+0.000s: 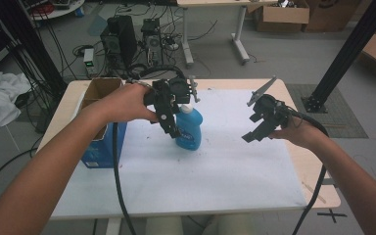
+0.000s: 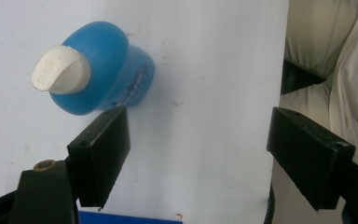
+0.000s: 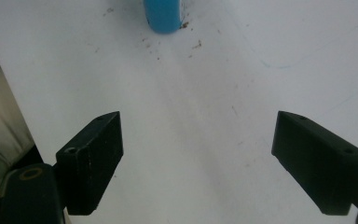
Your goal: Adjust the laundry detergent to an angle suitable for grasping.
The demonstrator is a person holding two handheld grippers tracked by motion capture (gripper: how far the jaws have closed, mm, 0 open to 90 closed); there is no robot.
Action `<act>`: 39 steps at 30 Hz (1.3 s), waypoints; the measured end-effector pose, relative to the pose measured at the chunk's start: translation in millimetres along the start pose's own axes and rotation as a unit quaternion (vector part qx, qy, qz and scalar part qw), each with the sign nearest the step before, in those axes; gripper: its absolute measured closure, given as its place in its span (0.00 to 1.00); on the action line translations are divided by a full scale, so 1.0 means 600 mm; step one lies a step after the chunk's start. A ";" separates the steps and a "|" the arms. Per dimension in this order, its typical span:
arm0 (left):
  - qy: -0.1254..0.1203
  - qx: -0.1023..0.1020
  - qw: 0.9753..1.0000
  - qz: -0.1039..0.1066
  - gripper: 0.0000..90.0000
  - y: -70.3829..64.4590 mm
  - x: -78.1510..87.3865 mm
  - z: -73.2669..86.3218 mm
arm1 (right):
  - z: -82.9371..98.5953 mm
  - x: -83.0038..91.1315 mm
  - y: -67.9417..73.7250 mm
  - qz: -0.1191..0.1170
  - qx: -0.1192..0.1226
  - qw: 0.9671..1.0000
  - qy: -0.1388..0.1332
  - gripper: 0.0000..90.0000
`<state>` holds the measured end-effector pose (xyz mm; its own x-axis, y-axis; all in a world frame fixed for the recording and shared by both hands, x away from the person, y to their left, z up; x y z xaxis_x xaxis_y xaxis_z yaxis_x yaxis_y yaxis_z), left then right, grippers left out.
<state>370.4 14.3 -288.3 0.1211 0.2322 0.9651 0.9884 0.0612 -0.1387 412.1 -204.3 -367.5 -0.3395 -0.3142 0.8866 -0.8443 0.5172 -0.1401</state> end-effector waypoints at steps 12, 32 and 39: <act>0.001 0.000 1.000 -0.001 0.24 0.000 0.001 0.002 | -0.063 -0.008 0.006 0.001 -0.016 0.996 -0.089 0.18; 0.003 0.002 1.000 -0.004 0.24 0.000 0.000 0.008 | -0.128 -0.087 0.050 -0.011 -0.023 0.988 -0.154 0.17; 0.003 0.000 1.000 -0.008 0.25 0.002 0.000 0.009 | -0.143 -0.105 0.054 -0.011 -0.023 0.985 -0.169 0.17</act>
<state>371.3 19.9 -289.8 0.1061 0.2262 0.9683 0.9901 0.0655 -0.1238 441.9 -99.3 -389.8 -0.4460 -0.5691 0.6908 -0.8365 0.5395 -0.0956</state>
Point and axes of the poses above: each handheld gripper's, and its own axes: x roughly backward along the jaws, z roughly out of its underside, y roughly to its left, the point moved 10 cm from there along -x, roughly forward along the jaws, and after that the axes turned 10 degrees about z, right-handed, at the moved point
